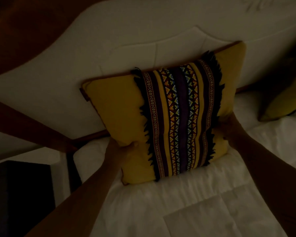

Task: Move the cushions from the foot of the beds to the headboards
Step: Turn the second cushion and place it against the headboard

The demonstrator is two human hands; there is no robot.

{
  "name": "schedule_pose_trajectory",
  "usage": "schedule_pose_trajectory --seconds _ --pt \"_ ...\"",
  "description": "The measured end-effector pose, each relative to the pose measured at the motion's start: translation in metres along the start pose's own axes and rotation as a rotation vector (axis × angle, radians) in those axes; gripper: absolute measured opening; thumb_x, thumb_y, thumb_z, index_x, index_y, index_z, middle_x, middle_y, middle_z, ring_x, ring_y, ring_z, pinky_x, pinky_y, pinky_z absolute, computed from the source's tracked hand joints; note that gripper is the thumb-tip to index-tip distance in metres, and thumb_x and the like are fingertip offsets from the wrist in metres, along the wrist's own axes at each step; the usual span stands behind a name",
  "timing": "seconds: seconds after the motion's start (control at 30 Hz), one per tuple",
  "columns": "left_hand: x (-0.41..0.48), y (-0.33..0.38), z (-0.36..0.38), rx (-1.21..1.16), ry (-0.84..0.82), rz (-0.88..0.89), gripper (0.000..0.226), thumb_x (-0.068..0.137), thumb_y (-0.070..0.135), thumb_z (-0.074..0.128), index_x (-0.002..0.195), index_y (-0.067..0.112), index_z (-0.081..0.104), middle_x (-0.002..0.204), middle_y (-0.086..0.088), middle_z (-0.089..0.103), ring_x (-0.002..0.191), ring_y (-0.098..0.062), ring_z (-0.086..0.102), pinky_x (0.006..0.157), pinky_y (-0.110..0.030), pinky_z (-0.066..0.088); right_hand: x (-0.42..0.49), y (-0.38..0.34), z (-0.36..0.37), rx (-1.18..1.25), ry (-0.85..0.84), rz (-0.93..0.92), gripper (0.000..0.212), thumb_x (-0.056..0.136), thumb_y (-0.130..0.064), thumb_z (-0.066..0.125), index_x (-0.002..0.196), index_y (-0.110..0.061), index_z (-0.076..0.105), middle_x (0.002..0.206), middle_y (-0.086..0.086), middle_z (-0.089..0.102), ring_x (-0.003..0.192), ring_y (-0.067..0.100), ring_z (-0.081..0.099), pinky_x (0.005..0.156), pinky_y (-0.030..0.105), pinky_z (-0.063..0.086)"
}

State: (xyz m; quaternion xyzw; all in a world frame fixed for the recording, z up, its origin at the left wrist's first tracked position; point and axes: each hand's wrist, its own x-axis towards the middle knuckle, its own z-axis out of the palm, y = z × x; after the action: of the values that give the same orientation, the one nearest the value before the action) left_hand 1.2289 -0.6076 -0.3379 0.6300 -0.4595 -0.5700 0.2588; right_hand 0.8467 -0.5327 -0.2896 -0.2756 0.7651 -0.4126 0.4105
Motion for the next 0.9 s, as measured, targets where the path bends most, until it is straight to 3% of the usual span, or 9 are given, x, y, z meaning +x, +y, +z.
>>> schedule_pose_trajectory --seconds 0.07,0.13,0.27,0.37,0.53,0.67,0.73,0.8,0.9 --pt "-0.008 0.000 -0.005 -0.005 0.036 -0.005 0.091 0.072 0.032 0.086 0.148 0.022 0.037 0.136 0.002 0.051 0.111 -0.010 0.048 0.092 -0.029 0.038 -0.012 -0.013 0.005 0.006 -0.019 -0.007 0.056 0.090 -0.017 0.068 0.119 -0.061 0.051 0.111 -0.009 0.065 0.089 0.011 0.063 0.047 0.017 0.049" --pt "-0.016 -0.001 -0.015 -0.030 0.062 -0.010 0.092 0.073 0.033 0.085 0.149 0.022 0.035 0.140 0.000 0.051 0.113 -0.011 0.047 0.095 -0.029 0.036 -0.022 -0.025 0.013 -0.007 -0.047 -0.003 0.050 0.088 -0.023 0.070 0.111 -0.064 0.053 0.111 -0.009 0.068 0.090 0.011 0.066 0.054 0.022 0.051" --pt "-0.029 0.001 -0.054 -0.069 0.093 -0.015 0.086 0.075 0.032 0.084 0.147 0.021 0.039 0.139 -0.002 0.053 0.112 -0.015 0.051 0.099 -0.036 0.041 -0.045 -0.042 0.042 0.018 -0.130 -0.019 0.039 0.062 -0.053 0.071 0.085 -0.079 0.053 0.087 -0.027 0.072 0.073 -0.005 0.070 0.047 0.015 0.052" --pt "-0.036 -0.003 -0.096 -0.084 0.091 -0.013 0.084 0.075 0.031 0.084 0.146 0.027 0.039 0.131 0.005 0.053 0.111 -0.017 0.053 0.099 -0.042 0.044 -0.063 -0.043 0.076 0.019 -0.171 -0.022 0.046 0.072 -0.044 0.072 0.077 -0.083 0.049 0.088 -0.026 0.070 0.072 -0.004 0.069 0.048 0.015 0.051" --pt "-0.046 -0.031 -0.140 -0.138 0.086 -0.067 0.085 0.073 0.031 0.083 0.142 0.037 0.035 0.118 0.011 0.052 0.096 -0.008 0.055 0.089 -0.036 0.046 -0.072 -0.038 0.123 -0.068 -0.233 -0.105 0.061 0.089 -0.007 0.069 0.106 -0.064 0.058 0.100 -0.027 0.072 0.087 -0.009 0.069 0.061 0.012 0.055" --pt "-0.032 -0.044 -0.143 -0.135 0.096 -0.065 0.073 0.077 0.022 0.083 0.132 0.042 0.039 0.114 0.013 0.052 0.095 -0.005 0.055 0.087 -0.034 0.047 -0.059 -0.029 0.136 -0.098 -0.211 -0.086 0.061 0.092 -0.004 0.065 0.138 -0.035 0.039 0.109 -0.024 0.058 0.095 -0.007 0.056 0.072 0.017 0.047" --pt "-0.022 -0.046 -0.144 -0.148 0.066 -0.079 0.067 0.077 0.021 0.082 0.123 0.048 0.041 0.109 0.019 0.053 0.093 -0.001 0.055 0.081 -0.028 0.049 -0.053 -0.022 0.136 -0.110 -0.222 -0.075 0.062 0.093 -0.003 0.063 0.143 -0.028 0.037 0.111 -0.018 0.058 0.096 -0.004 0.057 0.072 0.018 0.047" --pt "-0.015 -0.048 -0.146 -0.140 0.025 -0.080 0.072 0.076 0.022 0.083 0.130 0.043 0.040 0.105 0.024 0.052 0.090 0.007 0.052 0.073 -0.019 0.047 -0.046 -0.018 0.135 -0.127 -0.202 -0.062 0.064 0.093 -0.001 0.062 0.147 -0.023 0.036 0.113 -0.013 0.060 0.096 0.001 0.058 0.072 0.019 0.048" --pt "-0.018 -0.047 -0.151 -0.110 -0.024 -0.056 0.073 0.072 0.032 0.086 0.133 0.037 0.045 0.113 0.020 0.056 0.100 -0.001 0.057 0.080 -0.024 0.050 -0.048 -0.014 0.133 -0.183 -0.176 -0.030 0.062 0.093 -0.004 0.063 0.147 -0.021 0.037 0.115 -0.010 0.061 0.100 0.008 0.061 0.075 0.025 0.049"
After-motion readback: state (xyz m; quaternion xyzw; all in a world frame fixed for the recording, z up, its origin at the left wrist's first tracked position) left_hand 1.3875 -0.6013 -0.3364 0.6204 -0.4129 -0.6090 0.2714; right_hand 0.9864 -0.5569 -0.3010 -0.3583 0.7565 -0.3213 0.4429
